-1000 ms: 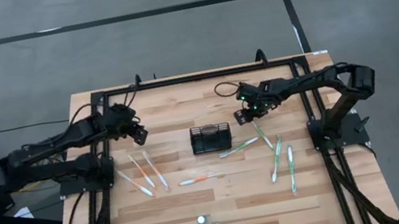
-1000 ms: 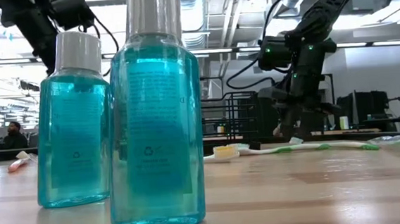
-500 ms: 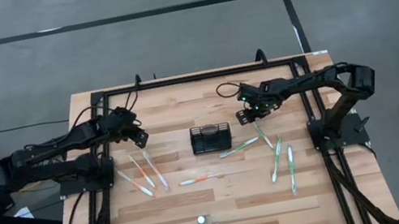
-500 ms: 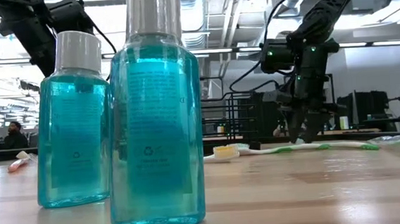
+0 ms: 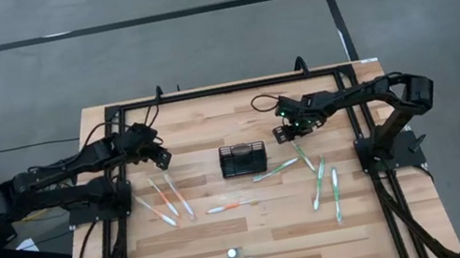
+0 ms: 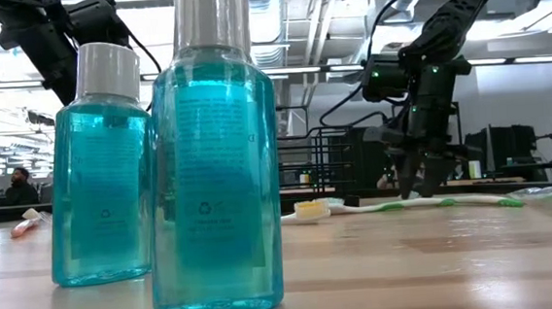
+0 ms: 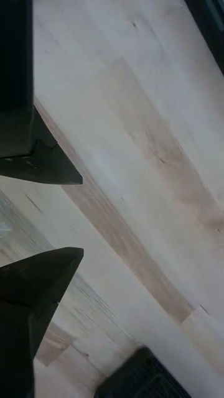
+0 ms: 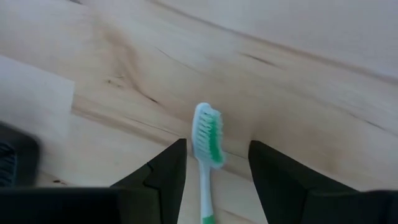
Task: Pick & Place toothbrushing station
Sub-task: Put the green toothbrush into the wire organizer
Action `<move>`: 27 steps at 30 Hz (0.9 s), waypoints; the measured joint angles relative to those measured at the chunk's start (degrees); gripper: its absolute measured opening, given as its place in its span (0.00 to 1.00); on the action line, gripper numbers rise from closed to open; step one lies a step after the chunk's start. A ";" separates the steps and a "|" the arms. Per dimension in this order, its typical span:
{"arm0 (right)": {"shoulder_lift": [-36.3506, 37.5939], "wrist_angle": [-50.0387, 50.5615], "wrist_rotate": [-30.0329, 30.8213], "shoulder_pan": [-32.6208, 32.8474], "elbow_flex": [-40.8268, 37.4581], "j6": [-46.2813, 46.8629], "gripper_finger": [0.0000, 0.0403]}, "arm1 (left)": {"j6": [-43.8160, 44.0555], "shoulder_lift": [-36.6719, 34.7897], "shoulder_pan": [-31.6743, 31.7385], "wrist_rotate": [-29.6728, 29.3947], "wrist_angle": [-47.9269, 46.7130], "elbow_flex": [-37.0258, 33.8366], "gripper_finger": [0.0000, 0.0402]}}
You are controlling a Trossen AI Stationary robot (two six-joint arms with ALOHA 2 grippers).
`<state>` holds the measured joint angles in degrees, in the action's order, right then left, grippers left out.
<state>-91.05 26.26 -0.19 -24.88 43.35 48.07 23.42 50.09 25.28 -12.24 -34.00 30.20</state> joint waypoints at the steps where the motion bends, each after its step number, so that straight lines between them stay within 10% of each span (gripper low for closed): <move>1: -0.02 -0.30 0.02 -0.04 -0.02 0.02 0.41 | 0.00 0.00 0.00 -0.01 0.03 0.00 0.42; 27: -5.99 -2.44 -2.43 -1.53 4.15 -3.19 0.17 | 0.00 0.00 0.00 -0.16 -0.16 0.00 0.42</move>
<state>-97.04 23.82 -2.62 -26.41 47.50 44.88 23.42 50.09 25.28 -12.40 -34.16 30.20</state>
